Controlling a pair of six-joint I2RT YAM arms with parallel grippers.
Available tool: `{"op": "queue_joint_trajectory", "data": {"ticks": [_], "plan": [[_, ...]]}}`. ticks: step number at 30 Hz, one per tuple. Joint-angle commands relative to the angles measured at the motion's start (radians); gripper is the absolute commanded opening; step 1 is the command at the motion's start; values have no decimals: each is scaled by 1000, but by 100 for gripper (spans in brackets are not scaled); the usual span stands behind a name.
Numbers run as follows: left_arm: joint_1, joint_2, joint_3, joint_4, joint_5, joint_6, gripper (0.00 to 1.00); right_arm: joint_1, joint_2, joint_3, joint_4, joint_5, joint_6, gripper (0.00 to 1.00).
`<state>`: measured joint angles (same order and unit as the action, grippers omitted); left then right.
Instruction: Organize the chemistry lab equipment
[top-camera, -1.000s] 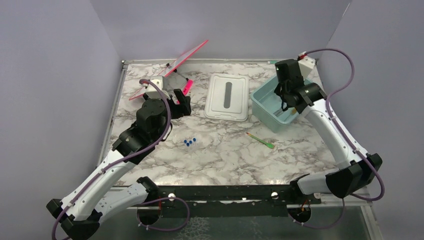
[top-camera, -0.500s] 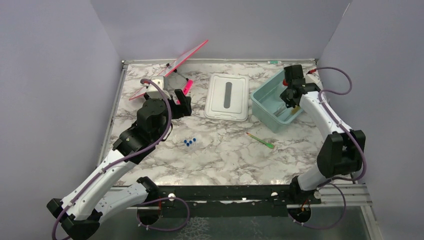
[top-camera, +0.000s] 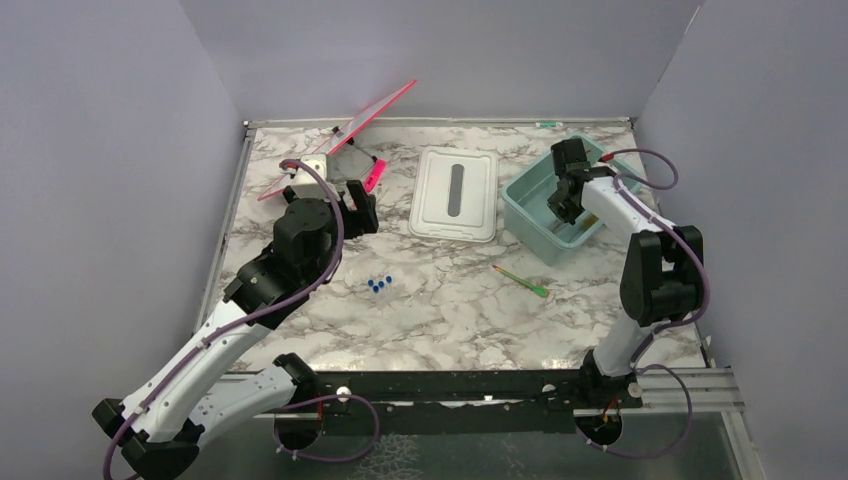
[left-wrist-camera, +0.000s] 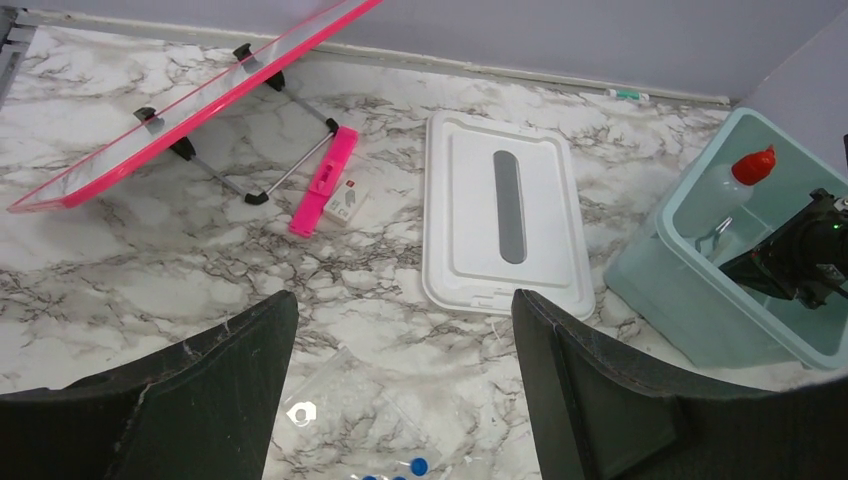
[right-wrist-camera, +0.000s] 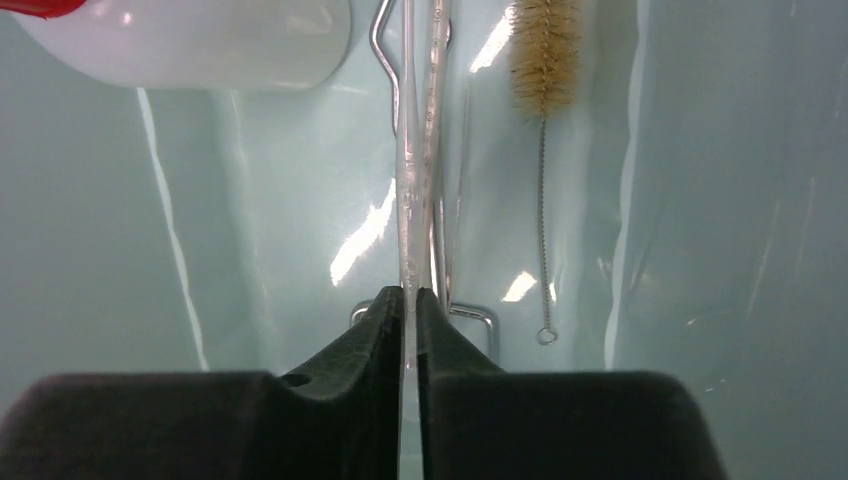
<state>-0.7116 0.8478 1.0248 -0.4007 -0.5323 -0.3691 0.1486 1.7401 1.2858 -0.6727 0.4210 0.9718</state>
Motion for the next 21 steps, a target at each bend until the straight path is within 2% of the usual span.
{"op": "queue_joint_trajectory", "data": {"ticks": [1, 5, 10, 15, 17, 21], "plan": [[0, -14, 15, -8, -37, 18, 81, -6, -4, -18, 51, -9, -9, 18], [0, -9, 20, -8, -41, 24, 81, -5, -63, -10, 68, -9, -65, 31], [0, 6, 26, 1, -31, 20, 81, 6, -178, 0, 71, -38, -178, 41], [0, 11, 22, 13, -7, 16, 81, 39, -309, -41, 103, -113, -328, 44], [0, 9, 17, 16, 0, 16, 81, 56, -345, -48, 132, -201, -422, 44], [0, 8, 11, 20, 13, 15, 81, 169, -358, 2, 103, -290, -592, 44]]}}
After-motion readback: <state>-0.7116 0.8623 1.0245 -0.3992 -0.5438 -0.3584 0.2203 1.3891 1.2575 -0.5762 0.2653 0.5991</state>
